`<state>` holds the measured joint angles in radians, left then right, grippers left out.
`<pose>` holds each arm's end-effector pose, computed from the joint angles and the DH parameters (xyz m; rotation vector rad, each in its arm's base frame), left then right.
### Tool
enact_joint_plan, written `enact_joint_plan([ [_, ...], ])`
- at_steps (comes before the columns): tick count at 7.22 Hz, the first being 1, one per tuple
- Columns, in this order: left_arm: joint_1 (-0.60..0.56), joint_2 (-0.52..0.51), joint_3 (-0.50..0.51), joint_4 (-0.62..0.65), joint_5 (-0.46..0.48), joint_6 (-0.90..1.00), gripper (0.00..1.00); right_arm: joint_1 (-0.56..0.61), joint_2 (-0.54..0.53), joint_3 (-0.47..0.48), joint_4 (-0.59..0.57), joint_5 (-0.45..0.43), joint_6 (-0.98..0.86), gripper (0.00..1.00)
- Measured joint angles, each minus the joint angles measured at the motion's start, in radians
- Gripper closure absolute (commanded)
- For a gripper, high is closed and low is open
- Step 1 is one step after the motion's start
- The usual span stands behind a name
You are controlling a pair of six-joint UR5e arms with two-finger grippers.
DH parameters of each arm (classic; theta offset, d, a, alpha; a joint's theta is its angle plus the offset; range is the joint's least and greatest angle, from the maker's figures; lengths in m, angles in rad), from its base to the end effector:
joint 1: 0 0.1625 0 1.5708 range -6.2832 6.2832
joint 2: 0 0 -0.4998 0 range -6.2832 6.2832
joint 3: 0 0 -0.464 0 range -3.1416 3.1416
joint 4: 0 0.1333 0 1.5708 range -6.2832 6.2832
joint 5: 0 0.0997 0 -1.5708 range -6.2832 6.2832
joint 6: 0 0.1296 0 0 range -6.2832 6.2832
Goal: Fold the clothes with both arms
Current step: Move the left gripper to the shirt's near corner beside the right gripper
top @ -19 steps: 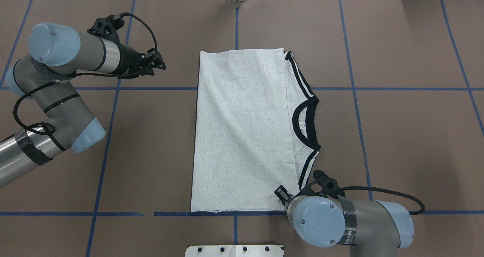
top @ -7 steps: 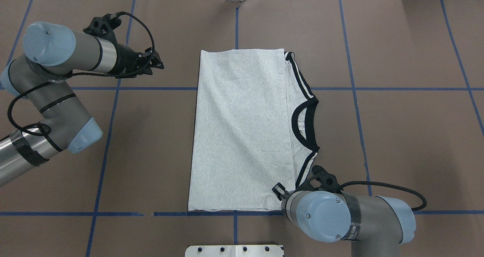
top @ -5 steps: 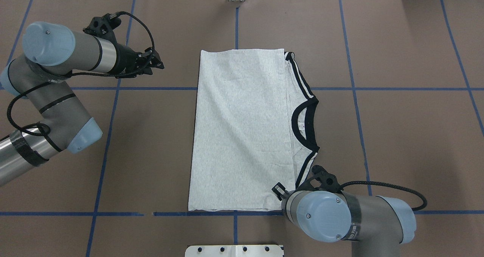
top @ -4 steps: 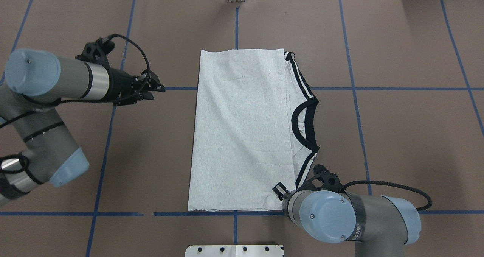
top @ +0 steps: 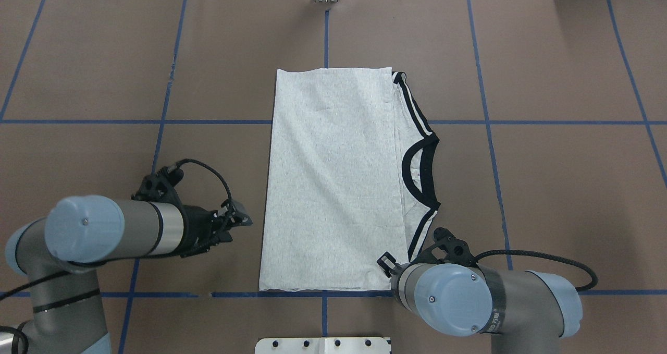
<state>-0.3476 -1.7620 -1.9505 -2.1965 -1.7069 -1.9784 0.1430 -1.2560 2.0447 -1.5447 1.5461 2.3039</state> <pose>0.5636 -0.3273 0.3566 -0.1578 1.2099 -0.5798 -0.6184 -0.2269 0.3249 -0.2215 -0.8114 0.8358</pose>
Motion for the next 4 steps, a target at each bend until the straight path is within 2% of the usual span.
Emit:
enact_joint_plan([
  [2, 0.11, -0.007, 0.0, 0.023, 0.055, -0.062, 0.38, 0.0, 0.001, 0.0, 0.0, -0.001, 0.0, 1.0],
  [4, 0.163, -0.015, 0.014, 0.036, 0.068, -0.081, 0.38, 0.0, 0.0, 0.0, 0.0, 0.0, 0.0, 1.0],
])
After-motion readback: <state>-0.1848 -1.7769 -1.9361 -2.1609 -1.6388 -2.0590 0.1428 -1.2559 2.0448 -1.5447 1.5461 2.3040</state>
